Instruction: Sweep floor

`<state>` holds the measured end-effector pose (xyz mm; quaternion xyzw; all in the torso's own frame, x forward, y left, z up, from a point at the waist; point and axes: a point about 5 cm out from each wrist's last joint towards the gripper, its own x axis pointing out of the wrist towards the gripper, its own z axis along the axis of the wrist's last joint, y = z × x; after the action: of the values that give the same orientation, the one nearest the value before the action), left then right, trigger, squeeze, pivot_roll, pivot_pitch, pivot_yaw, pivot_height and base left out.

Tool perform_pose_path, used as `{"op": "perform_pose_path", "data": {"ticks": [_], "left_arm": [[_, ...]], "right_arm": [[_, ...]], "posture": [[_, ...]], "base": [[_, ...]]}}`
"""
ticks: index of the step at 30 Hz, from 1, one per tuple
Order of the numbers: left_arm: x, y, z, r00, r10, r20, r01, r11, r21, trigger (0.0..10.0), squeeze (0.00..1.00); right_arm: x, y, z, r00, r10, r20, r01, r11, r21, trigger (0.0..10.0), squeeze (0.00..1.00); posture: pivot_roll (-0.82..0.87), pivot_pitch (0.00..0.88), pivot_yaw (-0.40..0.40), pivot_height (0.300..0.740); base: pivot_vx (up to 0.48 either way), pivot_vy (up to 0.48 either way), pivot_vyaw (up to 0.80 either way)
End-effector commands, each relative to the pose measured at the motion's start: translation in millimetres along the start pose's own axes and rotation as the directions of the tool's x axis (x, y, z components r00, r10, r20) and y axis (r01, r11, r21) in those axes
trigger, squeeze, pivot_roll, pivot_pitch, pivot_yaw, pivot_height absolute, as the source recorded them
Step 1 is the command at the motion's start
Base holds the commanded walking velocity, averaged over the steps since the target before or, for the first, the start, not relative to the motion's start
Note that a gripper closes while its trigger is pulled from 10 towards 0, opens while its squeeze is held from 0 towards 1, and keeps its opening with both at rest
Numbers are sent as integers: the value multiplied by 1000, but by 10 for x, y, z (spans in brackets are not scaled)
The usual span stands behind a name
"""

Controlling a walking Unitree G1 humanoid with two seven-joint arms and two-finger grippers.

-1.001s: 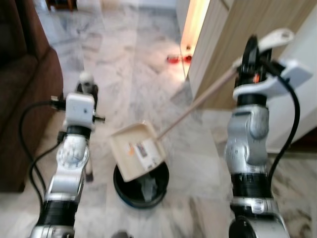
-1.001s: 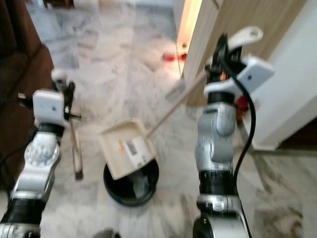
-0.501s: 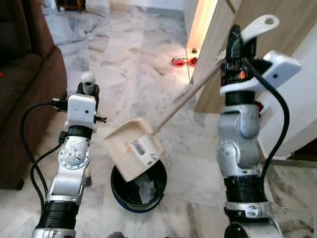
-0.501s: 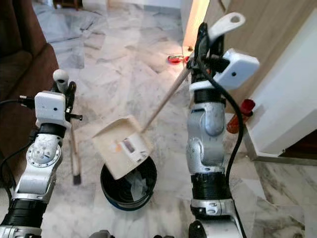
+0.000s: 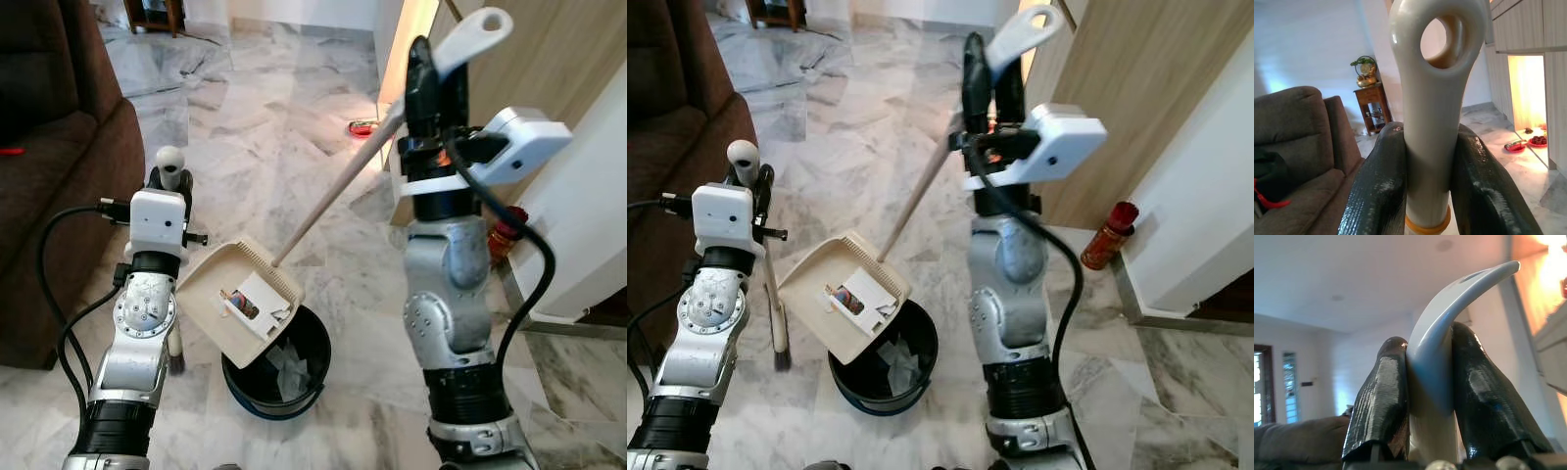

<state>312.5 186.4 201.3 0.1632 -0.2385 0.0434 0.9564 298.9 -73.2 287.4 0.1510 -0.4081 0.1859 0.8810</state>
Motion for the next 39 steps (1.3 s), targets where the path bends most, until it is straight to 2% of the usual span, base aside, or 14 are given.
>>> {"op": "perform_pose_path", "data": {"ticks": [1,3,4,9,12,13,14,16,24,31,39], "left_arm": [[27,-32,168,996,-21,90,18,999,31,10000,0],[24,-35,165,996,-20,88,17,999,28,10000,0],[23,-36,164,996,-19,87,17,1000,26,10000,0],[19,-41,163,996,-19,85,17,1000,24,10000,0],[16,-46,160,996,-21,84,20,1000,22,10000,0],[12,-50,159,996,-22,82,20,1000,21,10000,0],[11,-52,159,996,-22,82,20,1000,21,10000,0],[9,-53,158,996,-21,82,20,1000,19,10000,0],[8,-49,155,997,-18,80,17,1000,20,10000,0],[-1,-36,150,997,-15,79,13,1000,22,10000,0],[1,-42,150,997,-14,80,12,1000,24,10000,0]], "right_arm": [[31,131,179,994,42,104,-43,999,5,10000,0],[15,170,176,993,53,104,-54,999,4,10000,0],[-7,221,172,991,87,104,-84,996,-24,10000,0],[-39,266,164,988,116,98,-110,992,-65,10000,0],[-48,251,143,992,100,82,-91,990,-104,10000,0],[-40,195,132,995,62,76,-50,987,-154,10000,0],[-36,176,131,996,49,76,-36,986,-165,10000,0],[-14,112,155,995,10,95,7,984,-177,10000,0],[9,120,208,992,9,128,15,983,-183,10000,0],[-15,202,232,988,30,149,-3,984,-177,10000,0],[-28,340,304,971,131,199,-71,956,-283,10000,0]], "posture": [[313,121,-102,740],[312,122,-102,740],[311,123,-103,740],[310,124,-104,740],[311,125,-106,740],[312,126,-107,740],[312,126,-107,740],[312,127,-107,740],[312,129,-111,740],[313,131,-112,740],[311,131,-115,740]], "base": [[0,0,0],[0,0,0],[0,0,0],[0,0,0],[0,0,0],[0,0,0],[0,0,0],[0,0,0],[0,0,0],[0,0,0],[0,0,0]]}}
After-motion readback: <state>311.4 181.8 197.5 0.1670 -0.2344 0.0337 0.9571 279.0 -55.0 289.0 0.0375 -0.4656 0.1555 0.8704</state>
